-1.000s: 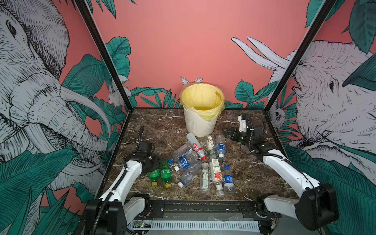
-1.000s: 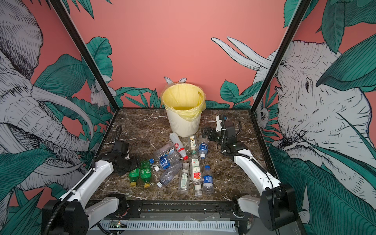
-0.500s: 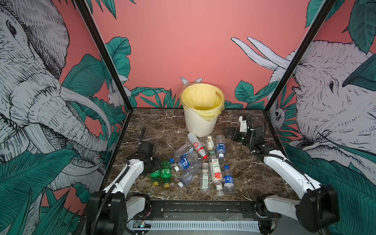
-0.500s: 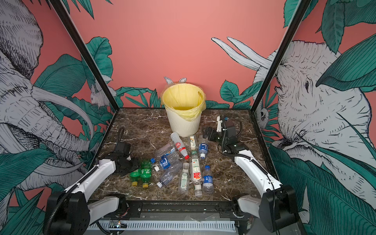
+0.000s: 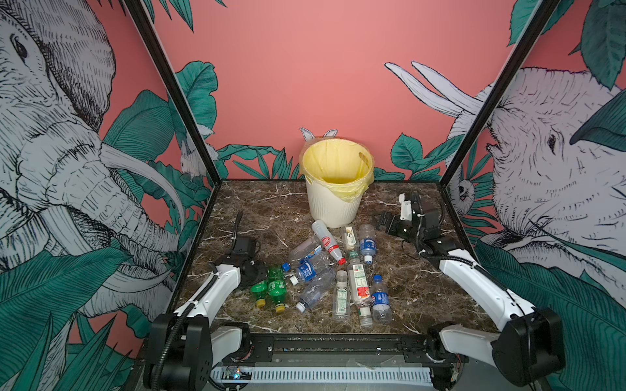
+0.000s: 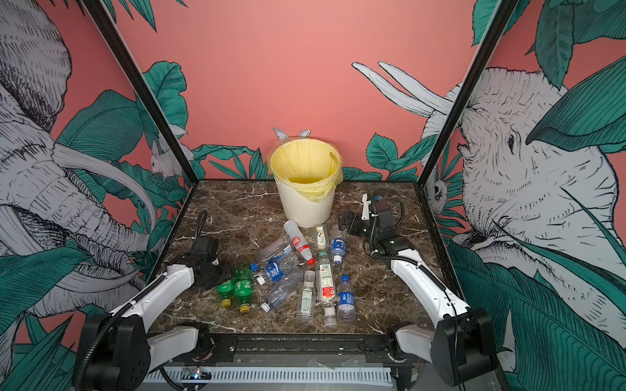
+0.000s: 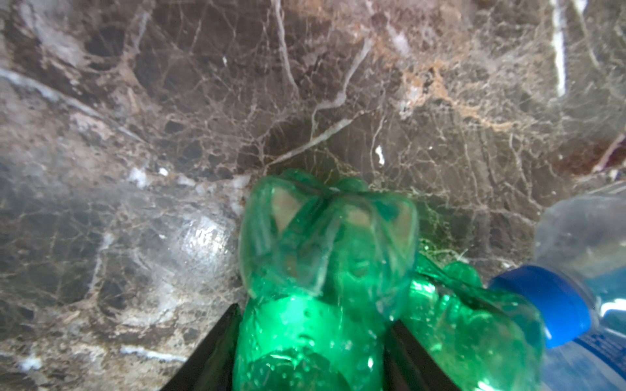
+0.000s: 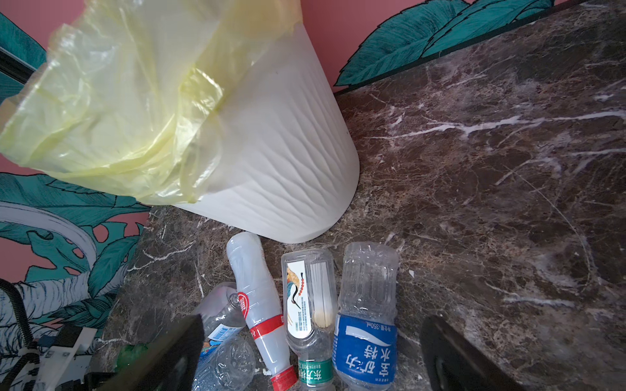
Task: Throw the plastic bottles in the bin
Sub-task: Pick up the plastic bottle from the bottom-left of the table.
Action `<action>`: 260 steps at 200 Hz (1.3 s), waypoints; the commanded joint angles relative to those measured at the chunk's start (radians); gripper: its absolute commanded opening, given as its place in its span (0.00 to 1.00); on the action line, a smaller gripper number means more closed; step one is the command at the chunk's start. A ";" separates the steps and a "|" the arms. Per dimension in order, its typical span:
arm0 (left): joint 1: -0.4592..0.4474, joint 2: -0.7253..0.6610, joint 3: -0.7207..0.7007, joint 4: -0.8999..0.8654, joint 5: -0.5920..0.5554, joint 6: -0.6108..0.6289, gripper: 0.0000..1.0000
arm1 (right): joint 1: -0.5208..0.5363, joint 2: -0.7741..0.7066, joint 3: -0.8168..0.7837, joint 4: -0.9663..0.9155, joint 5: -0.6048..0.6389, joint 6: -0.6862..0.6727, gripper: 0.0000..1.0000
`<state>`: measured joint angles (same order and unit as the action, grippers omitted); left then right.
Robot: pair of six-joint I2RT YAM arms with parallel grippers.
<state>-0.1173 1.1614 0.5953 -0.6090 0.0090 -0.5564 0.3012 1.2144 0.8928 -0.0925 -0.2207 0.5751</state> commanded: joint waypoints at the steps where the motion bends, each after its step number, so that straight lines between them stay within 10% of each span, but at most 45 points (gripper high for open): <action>1: -0.004 0.022 -0.017 -0.003 -0.050 0.000 0.54 | -0.008 -0.017 0.034 0.006 -0.001 0.001 0.99; 260: 0.008 -0.206 0.172 0.031 0.051 0.025 0.48 | -0.044 -0.022 -0.023 -0.099 0.076 0.022 0.99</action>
<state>-0.1150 0.9836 0.7204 -0.5968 0.0330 -0.5270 0.2657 1.2263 0.8875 -0.1547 -0.1860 0.6010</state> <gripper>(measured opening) 0.508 0.992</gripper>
